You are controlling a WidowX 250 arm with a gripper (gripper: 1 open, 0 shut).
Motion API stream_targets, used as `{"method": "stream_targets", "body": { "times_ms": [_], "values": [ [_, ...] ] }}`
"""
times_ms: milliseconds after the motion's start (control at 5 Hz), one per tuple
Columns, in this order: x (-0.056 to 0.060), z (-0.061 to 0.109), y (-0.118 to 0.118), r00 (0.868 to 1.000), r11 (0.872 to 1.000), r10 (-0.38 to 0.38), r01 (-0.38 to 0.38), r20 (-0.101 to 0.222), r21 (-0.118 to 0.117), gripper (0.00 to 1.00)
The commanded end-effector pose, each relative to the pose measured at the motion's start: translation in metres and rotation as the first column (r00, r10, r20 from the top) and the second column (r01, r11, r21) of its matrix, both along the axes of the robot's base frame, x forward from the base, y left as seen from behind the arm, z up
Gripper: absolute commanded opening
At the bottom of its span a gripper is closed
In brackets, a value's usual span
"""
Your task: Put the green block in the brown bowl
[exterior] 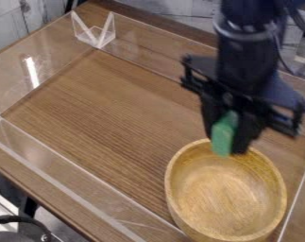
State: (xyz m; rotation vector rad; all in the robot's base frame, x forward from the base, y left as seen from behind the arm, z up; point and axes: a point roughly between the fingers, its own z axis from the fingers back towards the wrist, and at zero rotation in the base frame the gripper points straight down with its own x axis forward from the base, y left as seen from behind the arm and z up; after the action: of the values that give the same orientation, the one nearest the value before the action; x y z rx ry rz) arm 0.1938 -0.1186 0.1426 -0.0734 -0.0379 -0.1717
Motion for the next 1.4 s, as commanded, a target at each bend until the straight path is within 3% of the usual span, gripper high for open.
{"method": "stream_targets", "body": {
  "times_ms": [0, 400, 800, 1200],
  "values": [
    [-0.003, -0.012, -0.011, 0.999, 1.000, -0.006, 0.006, 0.036, 0.001, 0.00],
    [-0.001, -0.050, -0.011, 0.999, 1.000, -0.009, 0.009, 0.035, 0.001, 0.00],
    [0.008, -0.061, -0.004, 0.999, 1.000, -0.010, 0.011, 0.044, -0.022, 0.00],
    [0.020, -0.063, 0.007, 0.999, 0.999, 0.008, -0.007, 0.031, -0.040, 0.00]
  ]
}}
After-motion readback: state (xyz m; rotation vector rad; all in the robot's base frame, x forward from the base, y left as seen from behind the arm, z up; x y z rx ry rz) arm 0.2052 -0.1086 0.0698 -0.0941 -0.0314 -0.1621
